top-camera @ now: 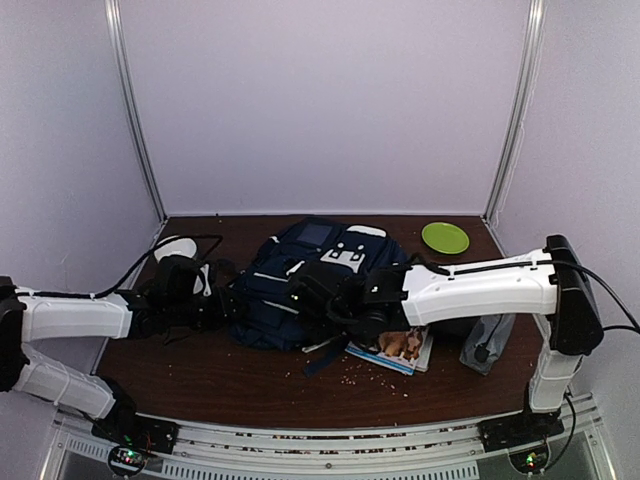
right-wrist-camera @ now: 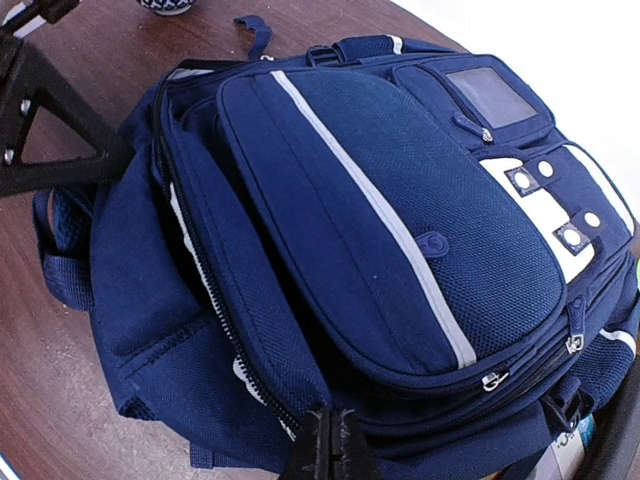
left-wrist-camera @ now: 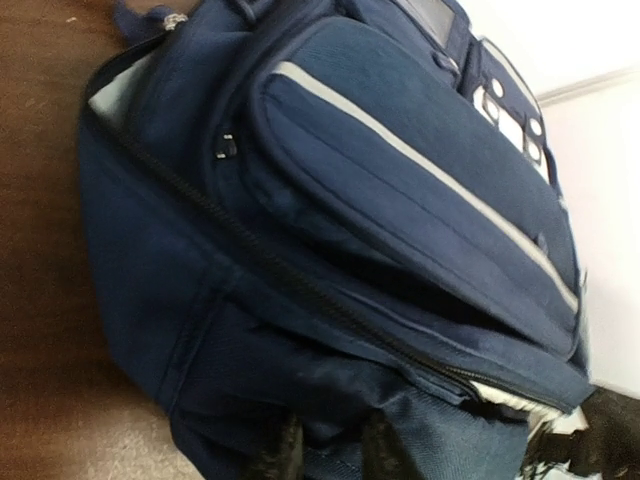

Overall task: Pack the student bag
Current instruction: Adjust the student bag at the center of the board.

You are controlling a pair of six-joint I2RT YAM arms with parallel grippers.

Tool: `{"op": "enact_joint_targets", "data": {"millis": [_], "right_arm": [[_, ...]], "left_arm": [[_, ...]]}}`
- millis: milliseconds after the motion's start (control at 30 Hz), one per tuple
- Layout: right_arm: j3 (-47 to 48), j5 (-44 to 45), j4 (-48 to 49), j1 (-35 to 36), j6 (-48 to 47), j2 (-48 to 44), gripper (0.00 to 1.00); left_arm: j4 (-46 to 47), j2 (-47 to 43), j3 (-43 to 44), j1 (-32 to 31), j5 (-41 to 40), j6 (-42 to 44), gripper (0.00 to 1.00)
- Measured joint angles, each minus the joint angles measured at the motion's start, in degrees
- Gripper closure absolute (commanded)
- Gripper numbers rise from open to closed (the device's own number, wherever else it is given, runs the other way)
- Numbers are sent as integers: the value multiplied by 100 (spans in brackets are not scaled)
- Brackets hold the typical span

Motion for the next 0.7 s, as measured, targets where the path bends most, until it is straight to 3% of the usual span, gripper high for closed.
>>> {"op": "enact_joint_targets", "data": {"millis": [67,100,433,700], "right_arm": [[-4,-2,-2,-68,37,-70,100],[-4,-2,0,-125,63,-118,100],[44,-330,96,-846,275,-551,100],[-50,-623,468,-894,380,-876,100]], "left_arm": [[190,127,2,-155,-81,4,97],[219,188,2,-232,-101,-17,100],[866,678,133,-817,-531,-138,100],[243,284,258,-837,-1235,181,100]]}}
